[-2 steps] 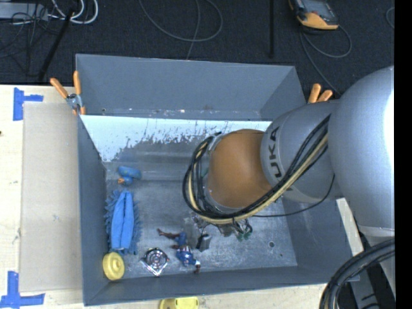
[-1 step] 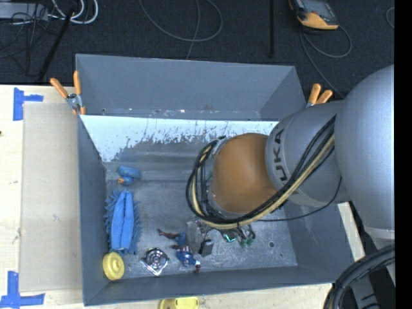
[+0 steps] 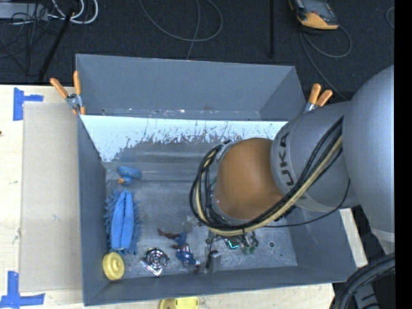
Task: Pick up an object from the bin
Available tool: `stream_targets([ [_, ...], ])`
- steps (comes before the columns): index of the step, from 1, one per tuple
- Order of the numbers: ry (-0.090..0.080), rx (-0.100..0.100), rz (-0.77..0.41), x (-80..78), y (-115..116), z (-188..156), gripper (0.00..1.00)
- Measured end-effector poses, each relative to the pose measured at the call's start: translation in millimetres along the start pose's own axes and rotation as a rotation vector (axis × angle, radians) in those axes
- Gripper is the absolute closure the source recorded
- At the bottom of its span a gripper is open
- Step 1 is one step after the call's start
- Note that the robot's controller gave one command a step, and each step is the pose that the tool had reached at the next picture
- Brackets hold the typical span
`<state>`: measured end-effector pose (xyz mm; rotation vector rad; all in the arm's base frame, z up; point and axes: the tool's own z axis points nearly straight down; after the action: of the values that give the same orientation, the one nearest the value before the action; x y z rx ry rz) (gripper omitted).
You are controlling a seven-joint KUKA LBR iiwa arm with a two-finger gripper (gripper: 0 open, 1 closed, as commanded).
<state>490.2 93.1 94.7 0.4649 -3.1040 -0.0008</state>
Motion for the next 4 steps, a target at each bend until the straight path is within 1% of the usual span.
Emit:
stream_targets([
  [1,-0.003,0.001,0.055,-1.5,15.1,11.6,0.00],
  [2,-0.005,0.001,0.062,-2.3,18.1,14.7,0.00],
  [3,-0.011,0.002,-0.135,-7.0,39.7,22.3,1.00],
  [4,-0.011,0.002,-0.136,-7.1,39.7,22.2,1.00],
])
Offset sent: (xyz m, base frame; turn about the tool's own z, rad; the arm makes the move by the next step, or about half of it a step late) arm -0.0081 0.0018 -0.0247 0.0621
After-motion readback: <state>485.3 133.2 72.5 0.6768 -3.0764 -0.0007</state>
